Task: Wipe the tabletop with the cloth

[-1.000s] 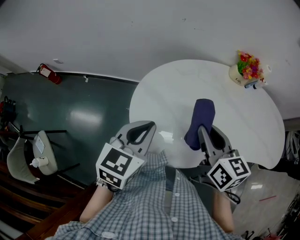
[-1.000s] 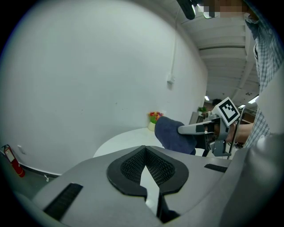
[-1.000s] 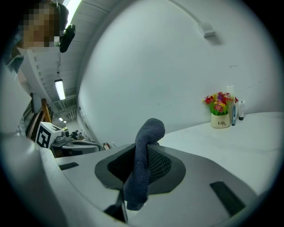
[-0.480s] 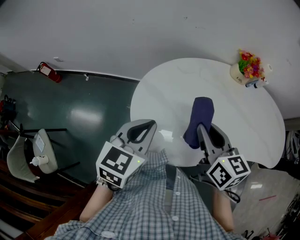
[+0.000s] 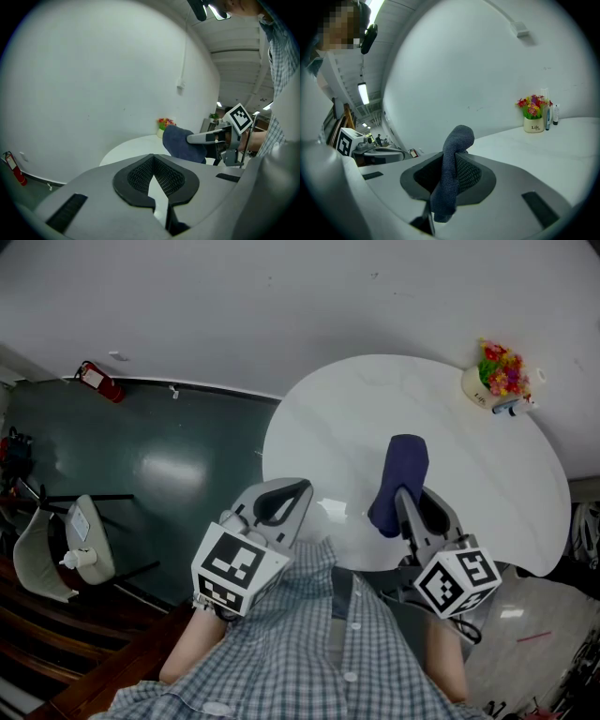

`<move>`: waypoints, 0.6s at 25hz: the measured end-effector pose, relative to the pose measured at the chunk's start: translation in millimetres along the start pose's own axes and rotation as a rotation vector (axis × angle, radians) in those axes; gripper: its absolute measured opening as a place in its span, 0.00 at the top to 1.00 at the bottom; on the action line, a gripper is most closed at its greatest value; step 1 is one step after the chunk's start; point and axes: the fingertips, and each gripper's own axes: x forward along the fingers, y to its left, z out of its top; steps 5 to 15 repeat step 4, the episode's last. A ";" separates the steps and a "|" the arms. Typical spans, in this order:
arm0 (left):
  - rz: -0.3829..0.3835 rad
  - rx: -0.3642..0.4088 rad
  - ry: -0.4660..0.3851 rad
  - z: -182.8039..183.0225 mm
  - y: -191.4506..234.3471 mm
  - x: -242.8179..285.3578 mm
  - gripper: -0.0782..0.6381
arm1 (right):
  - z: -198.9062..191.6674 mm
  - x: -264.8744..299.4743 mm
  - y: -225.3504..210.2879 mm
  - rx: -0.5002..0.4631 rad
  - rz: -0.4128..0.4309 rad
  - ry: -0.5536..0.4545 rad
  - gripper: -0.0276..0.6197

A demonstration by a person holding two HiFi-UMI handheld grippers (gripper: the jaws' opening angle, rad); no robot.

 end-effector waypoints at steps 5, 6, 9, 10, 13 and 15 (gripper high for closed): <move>-0.008 0.003 0.002 -1.4 -3.6 -1.5 0.88 | -4.2 -2.0 1.8 0.006 0.002 0.009 0.85; -0.008 0.003 0.002 -1.4 -3.6 -1.5 0.88 | -4.2 -2.0 1.8 0.006 0.002 0.009 0.85; -0.008 0.003 0.002 -1.4 -3.6 -1.5 0.88 | -4.2 -2.0 1.8 0.006 0.002 0.009 0.85; -0.008 0.003 0.002 -1.4 -3.6 -1.5 0.88 | -4.2 -2.0 1.8 0.006 0.002 0.009 0.85; -0.008 0.003 0.002 -1.4 -3.6 -1.5 0.88 | -4.2 -2.0 1.8 0.006 0.002 0.009 0.85; -0.008 0.003 0.002 -1.4 -3.6 -1.5 0.88 | -4.2 -2.0 1.8 0.006 0.002 0.009 0.85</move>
